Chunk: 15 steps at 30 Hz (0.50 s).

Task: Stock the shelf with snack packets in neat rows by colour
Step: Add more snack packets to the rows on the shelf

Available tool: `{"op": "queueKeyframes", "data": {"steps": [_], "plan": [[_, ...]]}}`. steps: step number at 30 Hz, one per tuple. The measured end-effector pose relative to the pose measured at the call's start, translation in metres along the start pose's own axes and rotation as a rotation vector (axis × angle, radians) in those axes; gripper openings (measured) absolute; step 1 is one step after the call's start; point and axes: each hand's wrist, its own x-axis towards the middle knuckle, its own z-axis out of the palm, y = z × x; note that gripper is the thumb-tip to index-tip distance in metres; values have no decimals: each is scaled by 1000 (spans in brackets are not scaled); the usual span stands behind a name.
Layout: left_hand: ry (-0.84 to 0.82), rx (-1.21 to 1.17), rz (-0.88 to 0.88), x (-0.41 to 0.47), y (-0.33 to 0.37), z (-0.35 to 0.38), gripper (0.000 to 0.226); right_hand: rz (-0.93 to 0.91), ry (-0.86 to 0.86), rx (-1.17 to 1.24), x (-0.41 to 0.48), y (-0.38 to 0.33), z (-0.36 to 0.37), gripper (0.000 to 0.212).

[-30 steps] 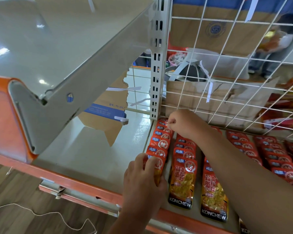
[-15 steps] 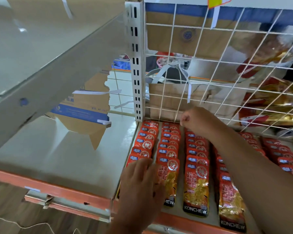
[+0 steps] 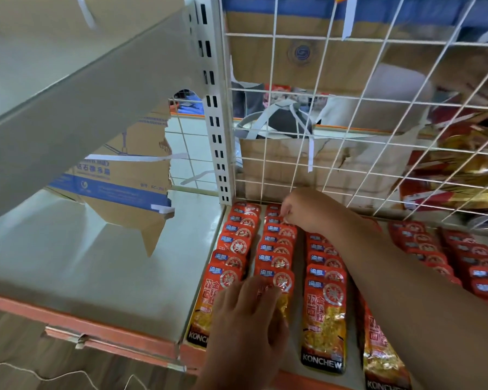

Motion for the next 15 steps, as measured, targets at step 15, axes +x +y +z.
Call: {"op": "queueKeyframes", "data": {"steps": [15], "plan": [[-30,5,-10,-2,-3,3,52,-16,-29,83,3,0,-1,12]]}}
